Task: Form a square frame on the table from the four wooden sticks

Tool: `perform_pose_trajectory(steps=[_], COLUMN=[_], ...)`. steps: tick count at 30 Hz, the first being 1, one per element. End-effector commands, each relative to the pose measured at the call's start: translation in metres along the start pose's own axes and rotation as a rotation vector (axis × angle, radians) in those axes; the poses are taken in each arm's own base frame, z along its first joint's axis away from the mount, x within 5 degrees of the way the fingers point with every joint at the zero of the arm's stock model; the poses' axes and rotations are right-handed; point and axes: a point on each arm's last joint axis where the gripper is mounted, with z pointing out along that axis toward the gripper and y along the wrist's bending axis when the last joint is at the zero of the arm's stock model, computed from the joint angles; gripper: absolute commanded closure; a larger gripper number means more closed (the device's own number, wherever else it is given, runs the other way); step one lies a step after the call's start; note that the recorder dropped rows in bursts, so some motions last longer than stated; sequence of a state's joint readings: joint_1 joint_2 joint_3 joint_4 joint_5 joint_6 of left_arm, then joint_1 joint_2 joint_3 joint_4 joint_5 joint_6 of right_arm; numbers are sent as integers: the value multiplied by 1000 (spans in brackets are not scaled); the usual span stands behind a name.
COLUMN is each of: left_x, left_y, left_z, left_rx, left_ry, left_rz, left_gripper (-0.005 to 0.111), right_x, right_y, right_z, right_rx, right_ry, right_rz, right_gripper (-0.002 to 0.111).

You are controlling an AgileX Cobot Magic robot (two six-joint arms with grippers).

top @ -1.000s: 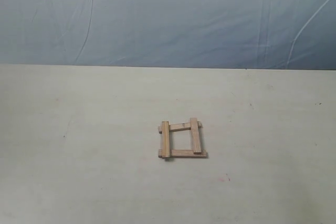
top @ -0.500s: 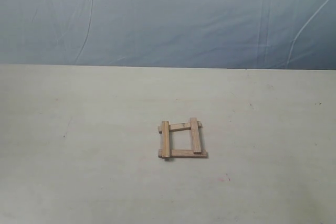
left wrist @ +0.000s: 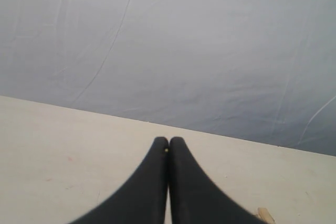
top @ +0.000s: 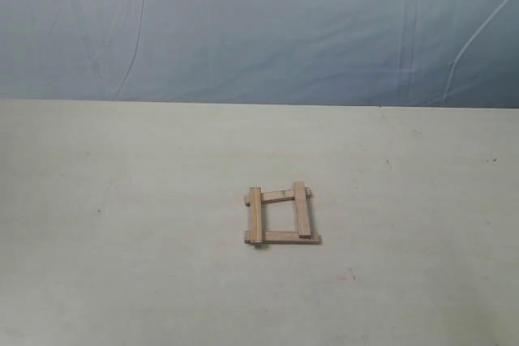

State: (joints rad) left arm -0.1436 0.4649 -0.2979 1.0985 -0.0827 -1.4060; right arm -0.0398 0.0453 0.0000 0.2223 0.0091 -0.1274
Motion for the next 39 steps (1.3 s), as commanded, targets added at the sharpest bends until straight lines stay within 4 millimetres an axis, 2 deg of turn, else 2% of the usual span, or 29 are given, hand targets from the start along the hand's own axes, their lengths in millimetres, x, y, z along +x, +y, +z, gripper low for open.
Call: perform_pose_trajectory(steps=[1,6,9,12,16,19,23,28,39], left_x=[0,0,0,3,14,36,65,85,94], left_y=[0,-1,7,10,10,19,37,43,41], left_z=[-1,-1,-3,-5,-20,-32,-39,-47,-51], left_rx=[1,9,-78,-110,-82,-114,-257,-291,-236], left_ry=[-5,-8,4,39,31,6,7,97,171], left_rz=[6,54,97,127,256,275,243,235,272], left_gripper=[107,107,107,107,107,107,107,107,107], right_x=[0,2,30,31,30,30,30,30,30], right_y=[0,0,4,4,2,-2,-2,0,0], right_z=[0,-2,-9,-9,-9,-9,-9,-8,-8], right_rx=[-2,-5,-87,-88,-51,-31,-31,-37,-37], right_ry=[-6,13,323,330,322,322,324,316,316], right_rz=[-15,-16,-121,-75,-87,-204,-204,-155,-155], right_gripper=[109,109,109,109,109,109,109,109,109])
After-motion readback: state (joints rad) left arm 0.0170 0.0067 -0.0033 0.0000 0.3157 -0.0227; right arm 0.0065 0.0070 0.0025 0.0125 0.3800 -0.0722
